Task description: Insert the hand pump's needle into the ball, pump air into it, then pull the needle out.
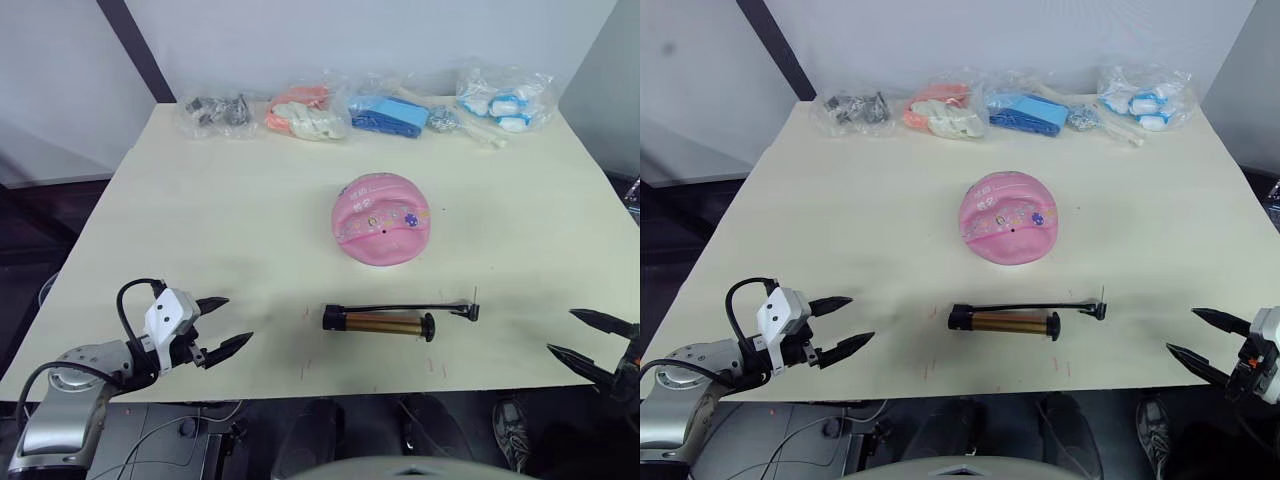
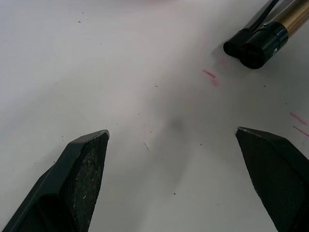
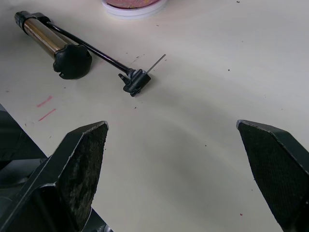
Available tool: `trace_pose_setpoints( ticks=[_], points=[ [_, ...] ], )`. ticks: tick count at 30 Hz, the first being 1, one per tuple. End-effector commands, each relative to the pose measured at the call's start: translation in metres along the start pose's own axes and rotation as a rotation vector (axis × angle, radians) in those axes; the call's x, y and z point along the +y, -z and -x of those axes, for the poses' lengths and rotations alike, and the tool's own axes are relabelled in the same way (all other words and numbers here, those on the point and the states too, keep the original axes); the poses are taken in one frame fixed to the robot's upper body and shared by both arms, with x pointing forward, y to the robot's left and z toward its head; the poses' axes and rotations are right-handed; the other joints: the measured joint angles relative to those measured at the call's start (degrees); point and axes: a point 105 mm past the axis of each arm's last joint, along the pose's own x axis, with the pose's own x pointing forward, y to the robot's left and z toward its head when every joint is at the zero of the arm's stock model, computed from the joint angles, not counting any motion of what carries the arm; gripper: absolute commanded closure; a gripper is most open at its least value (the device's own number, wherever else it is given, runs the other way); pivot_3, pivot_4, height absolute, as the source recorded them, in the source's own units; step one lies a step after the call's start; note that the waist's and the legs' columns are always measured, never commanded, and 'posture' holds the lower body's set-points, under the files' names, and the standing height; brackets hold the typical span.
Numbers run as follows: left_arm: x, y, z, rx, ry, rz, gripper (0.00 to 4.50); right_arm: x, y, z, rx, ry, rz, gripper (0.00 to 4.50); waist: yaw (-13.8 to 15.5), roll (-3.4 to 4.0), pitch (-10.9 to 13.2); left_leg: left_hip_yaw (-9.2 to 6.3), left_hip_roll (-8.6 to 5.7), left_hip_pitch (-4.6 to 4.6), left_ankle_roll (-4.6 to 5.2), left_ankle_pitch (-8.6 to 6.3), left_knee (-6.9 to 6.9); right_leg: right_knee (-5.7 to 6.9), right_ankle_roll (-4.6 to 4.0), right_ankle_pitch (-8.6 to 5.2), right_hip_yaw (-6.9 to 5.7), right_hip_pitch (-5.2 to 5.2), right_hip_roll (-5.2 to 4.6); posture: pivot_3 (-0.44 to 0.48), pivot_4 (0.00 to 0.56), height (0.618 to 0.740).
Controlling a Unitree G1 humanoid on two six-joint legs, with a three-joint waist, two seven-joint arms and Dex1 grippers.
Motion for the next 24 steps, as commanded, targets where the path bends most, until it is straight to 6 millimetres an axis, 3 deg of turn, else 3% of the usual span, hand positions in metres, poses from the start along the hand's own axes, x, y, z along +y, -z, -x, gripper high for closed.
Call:
trace_pose_setpoints(
  ticks=[1,13,18,24],
  points=[
    [0.011,-0.012,0.007,-0.042,-0.038,-0.019,0.06,-0.001,-0.005,0.001,-0.035,-0.017,0.037,0.02,0.0,-0.01,0.0,0.00,0.00,0.00,0.00,0.00,0.00,0.00,0.00,0.00,0.00,0.00,0.00,0.000,0.150,0.740],
    [0.012,-0.025,0.005,-0.063,0.016,-0.055,0.06,0.005,-0.003,-0.003,-0.091,-0.040,0.079,0.02,0.0,-0.01,0.0,0.00,0.00,0.03,0.00,0.00,0.01,0.04,-0.02,0.02,0.00,0.00,0.05,0.000,0.150,0.740],
    [0.005,-0.040,-0.011,-0.067,0.135,-0.117,0.06,0.015,-0.024,0.000,-0.208,-0.101,0.108,0.02,0.1,0.00,0.0,-0.01,0.00,0.03,-0.01,0.01,0.04,0.06,-0.03,0.03,-0.02,0.01,0.08,0.000,0.150,0.740],
    [-0.012,-0.061,-0.033,-0.077,0.301,-0.189,0.06,0.022,-0.030,0.002,-0.223,-0.161,0.097,0.02,-0.1,0.01,0.0,0.00,-0.01,0.03,-0.01,0.01,0.05,0.07,-0.03,0.04,-0.01,0.00,0.12,0.000,0.150,0.740]
  ],
)
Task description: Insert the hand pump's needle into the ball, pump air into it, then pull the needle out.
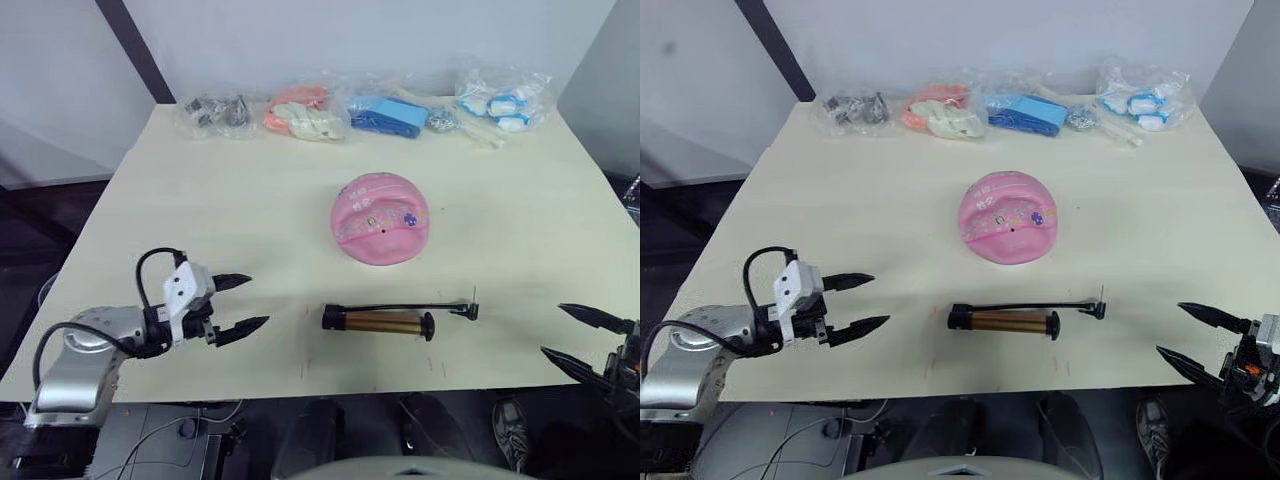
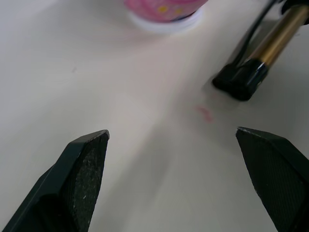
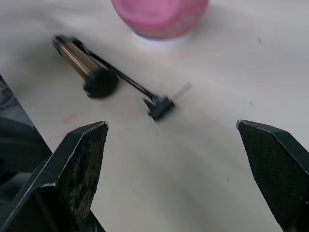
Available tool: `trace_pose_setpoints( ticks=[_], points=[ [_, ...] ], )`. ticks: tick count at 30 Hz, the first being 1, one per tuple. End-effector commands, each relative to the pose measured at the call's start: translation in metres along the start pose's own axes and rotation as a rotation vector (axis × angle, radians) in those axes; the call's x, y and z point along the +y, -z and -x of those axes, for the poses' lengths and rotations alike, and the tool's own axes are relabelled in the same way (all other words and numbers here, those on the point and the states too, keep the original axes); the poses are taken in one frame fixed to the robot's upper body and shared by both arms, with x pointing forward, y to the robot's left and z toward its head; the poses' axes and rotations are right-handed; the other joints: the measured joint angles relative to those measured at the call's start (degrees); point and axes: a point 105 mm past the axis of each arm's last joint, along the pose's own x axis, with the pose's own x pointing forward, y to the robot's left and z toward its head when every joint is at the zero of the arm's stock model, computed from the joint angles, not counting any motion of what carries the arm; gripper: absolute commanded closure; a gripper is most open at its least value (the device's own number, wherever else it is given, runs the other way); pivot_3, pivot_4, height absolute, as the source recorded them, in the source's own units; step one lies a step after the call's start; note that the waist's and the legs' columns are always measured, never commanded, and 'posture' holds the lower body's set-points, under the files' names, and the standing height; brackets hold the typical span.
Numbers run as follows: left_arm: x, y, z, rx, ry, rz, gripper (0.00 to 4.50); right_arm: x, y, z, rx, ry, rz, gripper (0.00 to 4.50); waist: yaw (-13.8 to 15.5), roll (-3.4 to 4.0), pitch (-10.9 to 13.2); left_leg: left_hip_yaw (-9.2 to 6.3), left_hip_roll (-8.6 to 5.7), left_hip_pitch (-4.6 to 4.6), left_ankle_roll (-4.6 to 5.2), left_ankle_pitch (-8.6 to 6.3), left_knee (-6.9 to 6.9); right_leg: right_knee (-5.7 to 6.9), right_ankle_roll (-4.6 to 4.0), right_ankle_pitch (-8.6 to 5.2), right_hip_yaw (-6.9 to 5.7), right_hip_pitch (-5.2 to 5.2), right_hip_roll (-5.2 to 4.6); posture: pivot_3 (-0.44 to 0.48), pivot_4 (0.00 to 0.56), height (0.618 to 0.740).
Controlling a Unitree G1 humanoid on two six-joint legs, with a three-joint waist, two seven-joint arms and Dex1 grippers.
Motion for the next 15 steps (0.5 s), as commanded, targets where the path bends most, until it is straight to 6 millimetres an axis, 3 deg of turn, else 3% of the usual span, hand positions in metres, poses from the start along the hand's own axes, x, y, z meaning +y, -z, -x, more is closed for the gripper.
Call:
trace_pose_setpoints(
  ticks=[1,10,15],
  points=[
    [-0.006,-0.018,-0.013,0.000,0.104,-0.070,0.06,0.003,-0.014,0.003,-0.026,-0.034,0.032,0.02,0.0,0.02,0.0,0.00,0.00,0.00,0.00,0.00,-0.01,0.01,0.00,0.00,0.02,-0.01,-0.02,0.000,0.150,0.740],
    [-0.023,-0.065,-0.066,0.003,0.318,-0.203,0.06,0.010,-0.027,0.005,-0.044,-0.104,0.054,0.02,0.1,0.01,0.0,-0.03,-0.08,-0.04,0.01,0.01,0.10,0.08,0.03,0.02,-0.06,0.02,0.09,0.000,0.150,0.740],
    [-0.040,-0.075,-0.090,0.011,0.415,-0.240,0.06,0.013,-0.031,0.006,-0.037,-0.126,0.073,0.02,-0.1,0.01,0.0,0.00,-0.06,0.00,0.01,0.01,0.07,0.11,0.03,0.01,0.00,0.00,0.15,0.000,0.150,0.740]
  ],
)
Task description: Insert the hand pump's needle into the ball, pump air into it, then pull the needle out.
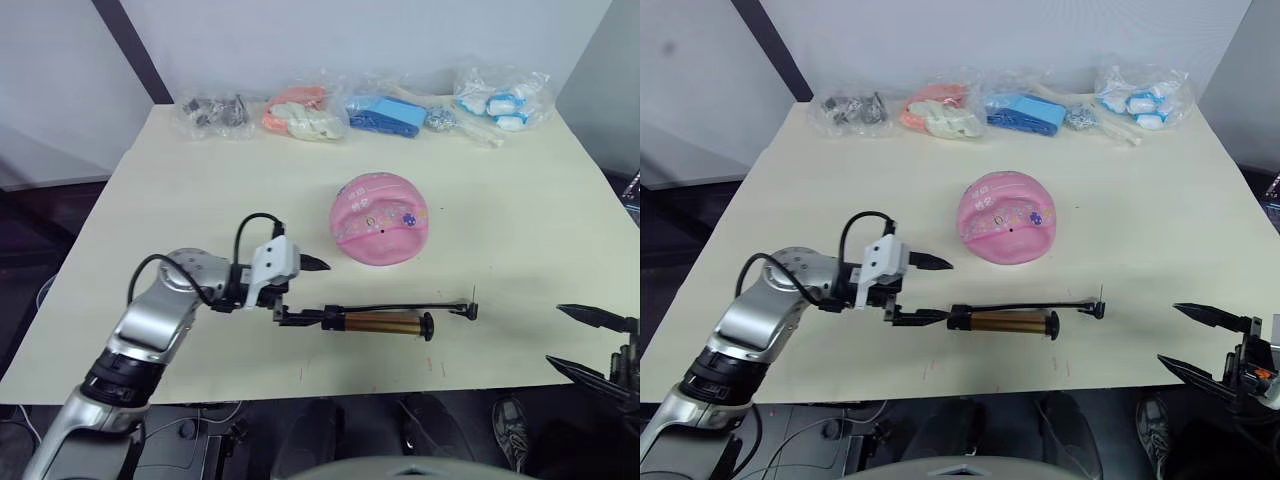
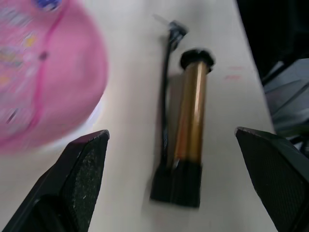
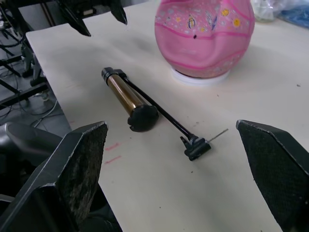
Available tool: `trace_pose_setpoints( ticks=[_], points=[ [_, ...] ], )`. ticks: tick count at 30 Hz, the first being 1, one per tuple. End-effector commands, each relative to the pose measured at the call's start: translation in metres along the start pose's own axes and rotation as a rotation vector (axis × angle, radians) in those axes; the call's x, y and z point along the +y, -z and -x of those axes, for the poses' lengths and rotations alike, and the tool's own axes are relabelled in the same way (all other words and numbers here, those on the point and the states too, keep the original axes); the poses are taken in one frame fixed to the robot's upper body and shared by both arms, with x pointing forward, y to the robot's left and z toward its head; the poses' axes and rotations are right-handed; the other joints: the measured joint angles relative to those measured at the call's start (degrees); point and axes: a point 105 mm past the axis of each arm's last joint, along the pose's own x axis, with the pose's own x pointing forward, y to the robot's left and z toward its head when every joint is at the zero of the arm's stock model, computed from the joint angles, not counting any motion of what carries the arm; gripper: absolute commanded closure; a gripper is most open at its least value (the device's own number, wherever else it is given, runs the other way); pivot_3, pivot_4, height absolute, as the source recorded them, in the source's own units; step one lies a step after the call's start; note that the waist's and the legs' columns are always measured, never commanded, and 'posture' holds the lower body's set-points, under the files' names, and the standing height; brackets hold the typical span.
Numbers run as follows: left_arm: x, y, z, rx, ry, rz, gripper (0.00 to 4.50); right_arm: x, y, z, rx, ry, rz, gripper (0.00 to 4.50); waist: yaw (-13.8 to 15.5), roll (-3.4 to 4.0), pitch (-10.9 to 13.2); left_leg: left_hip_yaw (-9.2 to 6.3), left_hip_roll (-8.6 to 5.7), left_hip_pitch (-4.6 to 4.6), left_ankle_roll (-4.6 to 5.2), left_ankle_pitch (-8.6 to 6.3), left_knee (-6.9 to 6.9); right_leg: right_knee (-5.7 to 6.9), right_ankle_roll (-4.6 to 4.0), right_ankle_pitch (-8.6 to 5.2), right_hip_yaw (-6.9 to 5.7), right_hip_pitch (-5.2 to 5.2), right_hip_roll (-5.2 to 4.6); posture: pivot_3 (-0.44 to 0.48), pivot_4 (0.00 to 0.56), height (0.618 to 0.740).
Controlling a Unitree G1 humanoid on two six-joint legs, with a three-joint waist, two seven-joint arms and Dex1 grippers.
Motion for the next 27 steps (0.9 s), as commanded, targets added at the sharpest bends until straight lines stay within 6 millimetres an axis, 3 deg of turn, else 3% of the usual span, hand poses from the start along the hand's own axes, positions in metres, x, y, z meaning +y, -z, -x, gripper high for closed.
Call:
trace_pose_setpoints(
  ticks=[1,15,21,24,27],
  points=[
    [-0.004,-0.009,-0.016,0.018,0.059,-0.049,0.06,0.001,-0.014,0.003,-0.007,-0.022,0.063,0.02,0.1,0.00,0.0,0.01,0.00,-0.01,0.00,0.00,0.00,0.00,0.00,0.00,0.00,0.00,0.00,0.000,0.150,0.740],
    [0.007,-0.027,-0.097,0.058,0.123,-0.057,0.06,0.003,-0.015,0.004,-0.012,-0.021,0.091,0.02,0.3,-0.10,0.1,-0.05,-0.09,-0.01,0.01,0.02,0.17,0.06,0.13,0.07,-0.01,0.12,0.03,0.000,0.150,0.740],
    [0.017,-0.033,-0.116,0.060,0.089,-0.056,0.06,0.004,-0.015,0.004,-0.017,-0.011,0.098,0.02,0.2,-0.11,0.1,-0.04,-0.08,0.01,0.00,0.02,0.17,0.07,0.13,0.07,0.01,0.11,0.04,0.000,0.150,0.740],
    [0.022,-0.036,-0.124,0.061,0.073,-0.056,0.79,0.005,-0.015,0.004,-0.018,-0.010,0.099,0.00,0.3,-0.11,0.1,-0.04,-0.09,0.00,0.00,0.02,0.18,0.07,0.14,0.07,0.01,0.12,0.02,0.000,0.150,0.740],
    [0.025,-0.037,-0.128,0.064,0.066,-0.062,2.39,0.004,-0.016,0.004,-0.019,-0.009,0.101,0.00,0.2,-0.12,0.1,-0.01,-0.13,0.00,0.00,0.03,0.21,0.06,0.17,0.09,0.05,0.12,0.00,0.000,0.150,0.740]
  ],
)
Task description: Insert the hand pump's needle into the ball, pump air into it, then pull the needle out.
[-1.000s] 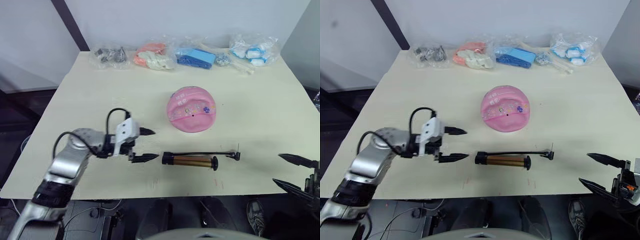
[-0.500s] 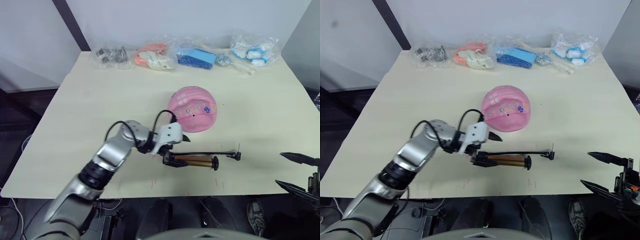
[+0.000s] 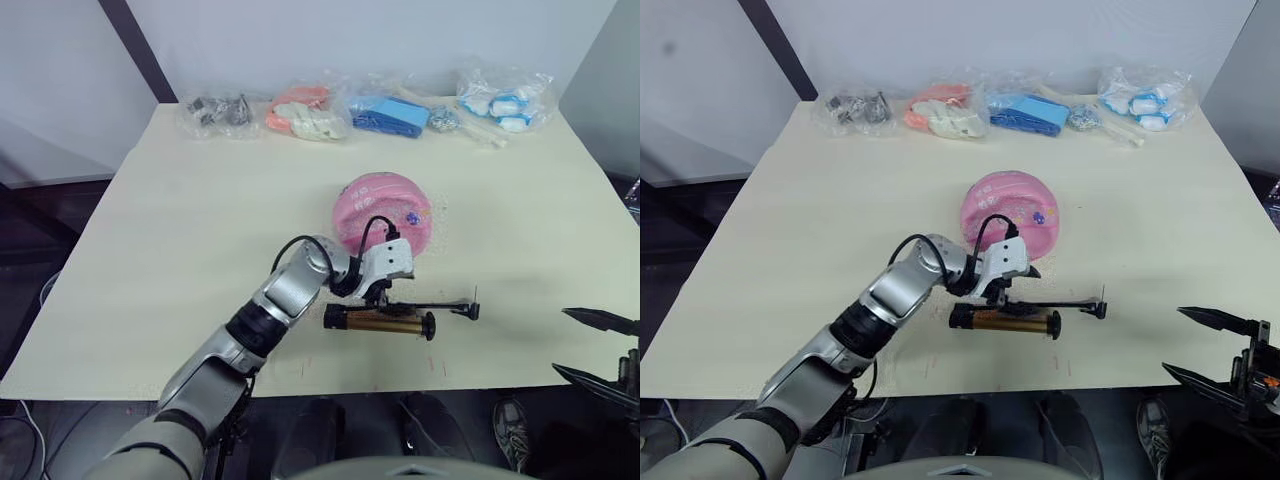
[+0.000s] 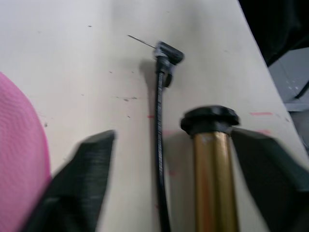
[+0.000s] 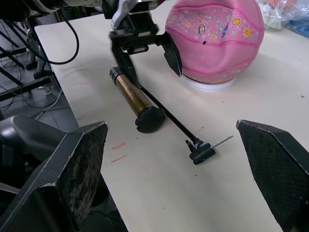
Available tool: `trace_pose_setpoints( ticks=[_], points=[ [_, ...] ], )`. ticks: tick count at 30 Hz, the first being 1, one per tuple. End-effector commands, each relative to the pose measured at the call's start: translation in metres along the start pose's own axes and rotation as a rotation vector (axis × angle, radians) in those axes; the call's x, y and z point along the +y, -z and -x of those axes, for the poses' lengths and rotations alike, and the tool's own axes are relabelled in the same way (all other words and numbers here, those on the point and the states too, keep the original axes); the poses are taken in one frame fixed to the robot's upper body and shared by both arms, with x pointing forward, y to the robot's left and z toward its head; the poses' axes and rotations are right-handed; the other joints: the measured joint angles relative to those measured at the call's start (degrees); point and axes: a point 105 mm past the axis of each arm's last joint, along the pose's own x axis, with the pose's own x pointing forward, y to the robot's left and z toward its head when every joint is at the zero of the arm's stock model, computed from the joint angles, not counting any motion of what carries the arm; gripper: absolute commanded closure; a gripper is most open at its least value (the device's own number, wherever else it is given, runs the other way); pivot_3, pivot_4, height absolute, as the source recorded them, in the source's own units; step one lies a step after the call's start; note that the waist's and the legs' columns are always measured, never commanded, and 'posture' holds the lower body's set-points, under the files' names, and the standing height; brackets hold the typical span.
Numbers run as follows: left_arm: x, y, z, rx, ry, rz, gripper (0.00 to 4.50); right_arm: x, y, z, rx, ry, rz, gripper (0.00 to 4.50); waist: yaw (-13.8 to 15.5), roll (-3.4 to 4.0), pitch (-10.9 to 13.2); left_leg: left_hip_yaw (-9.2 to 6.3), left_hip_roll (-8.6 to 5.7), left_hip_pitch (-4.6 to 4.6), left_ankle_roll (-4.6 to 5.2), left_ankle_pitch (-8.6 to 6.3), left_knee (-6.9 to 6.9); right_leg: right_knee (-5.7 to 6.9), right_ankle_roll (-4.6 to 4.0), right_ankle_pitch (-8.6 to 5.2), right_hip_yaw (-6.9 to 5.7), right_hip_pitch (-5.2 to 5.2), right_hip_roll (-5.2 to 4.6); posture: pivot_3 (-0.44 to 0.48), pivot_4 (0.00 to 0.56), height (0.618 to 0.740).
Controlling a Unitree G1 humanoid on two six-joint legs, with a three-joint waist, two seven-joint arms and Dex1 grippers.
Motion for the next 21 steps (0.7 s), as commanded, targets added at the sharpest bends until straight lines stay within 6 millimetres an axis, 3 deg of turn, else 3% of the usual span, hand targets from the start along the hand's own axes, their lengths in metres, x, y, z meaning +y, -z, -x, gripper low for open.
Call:
trace_pose_setpoints(
  ticks=[1,21],
  points=[
    [0.003,-0.009,-0.003,-0.012,-0.008,-0.043,2.70,-0.002,-0.008,0.003,-0.012,0.013,0.047,0.00,-0.1,0.00,0.0,0.00,0.00,0.00,0.00,0.00,0.00,0.00,0.00,0.00,0.00,0.00,0.00,0.000,0.150,0.740],
    [-0.002,0.016,-0.025,0.096,0.043,-0.067,2.70,-0.005,-0.009,0.001,-0.021,0.015,0.058,0.00,0.0,0.00,0.0,-0.01,0.00,0.00,-0.19,0.11,0.00,0.01,0.00,0.00,0.00,0.00,0.01,0.000,0.150,0.740]
  ],
)
